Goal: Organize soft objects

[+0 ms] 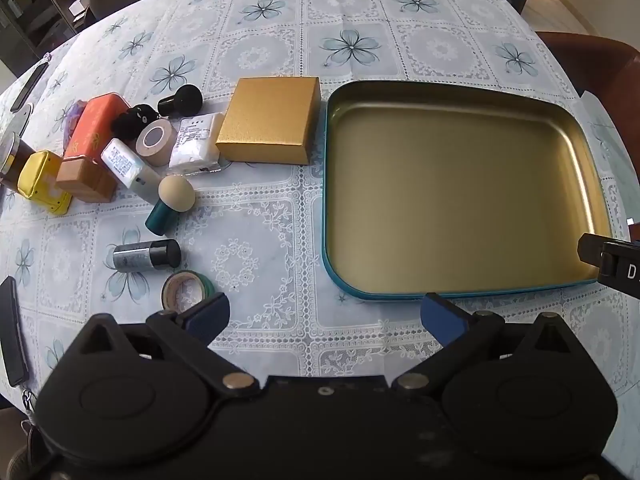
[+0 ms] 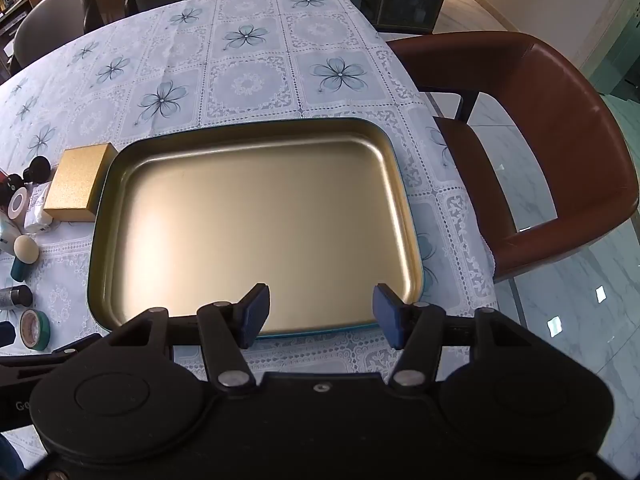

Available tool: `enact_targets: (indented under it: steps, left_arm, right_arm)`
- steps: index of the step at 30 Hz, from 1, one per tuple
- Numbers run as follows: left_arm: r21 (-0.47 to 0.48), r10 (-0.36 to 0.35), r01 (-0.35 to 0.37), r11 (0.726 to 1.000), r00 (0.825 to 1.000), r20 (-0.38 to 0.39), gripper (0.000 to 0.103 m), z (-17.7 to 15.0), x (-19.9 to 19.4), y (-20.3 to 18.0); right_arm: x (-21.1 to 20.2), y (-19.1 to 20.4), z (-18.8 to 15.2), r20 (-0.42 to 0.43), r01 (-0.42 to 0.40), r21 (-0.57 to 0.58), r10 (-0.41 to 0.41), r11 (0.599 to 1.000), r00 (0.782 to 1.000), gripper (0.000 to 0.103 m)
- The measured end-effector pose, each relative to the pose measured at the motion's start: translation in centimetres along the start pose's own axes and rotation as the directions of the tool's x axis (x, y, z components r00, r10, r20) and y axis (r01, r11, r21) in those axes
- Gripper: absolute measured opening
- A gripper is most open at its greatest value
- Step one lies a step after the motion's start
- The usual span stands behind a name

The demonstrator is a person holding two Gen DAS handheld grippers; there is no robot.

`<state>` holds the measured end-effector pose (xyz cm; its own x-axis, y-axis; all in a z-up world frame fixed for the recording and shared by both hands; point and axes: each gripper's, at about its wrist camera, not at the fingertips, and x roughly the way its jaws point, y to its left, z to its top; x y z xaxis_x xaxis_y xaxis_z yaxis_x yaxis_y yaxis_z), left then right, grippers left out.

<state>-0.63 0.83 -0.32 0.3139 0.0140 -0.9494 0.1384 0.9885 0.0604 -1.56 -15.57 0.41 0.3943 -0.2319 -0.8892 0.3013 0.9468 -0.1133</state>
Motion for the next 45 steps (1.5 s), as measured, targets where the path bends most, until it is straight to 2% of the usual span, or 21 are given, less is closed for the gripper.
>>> enact_targets:
  steps: [45]
  left_arm:
    - [-0.017, 0.004, -0.004, 1.000, 1.000, -0.008, 0.102, 0.04, 0.33, 0.16]
  right_arm:
    - [0.29, 0.21, 0.25, -0.008, -0.002, -0.001, 0.002, 1.000, 1.000, 0.055]
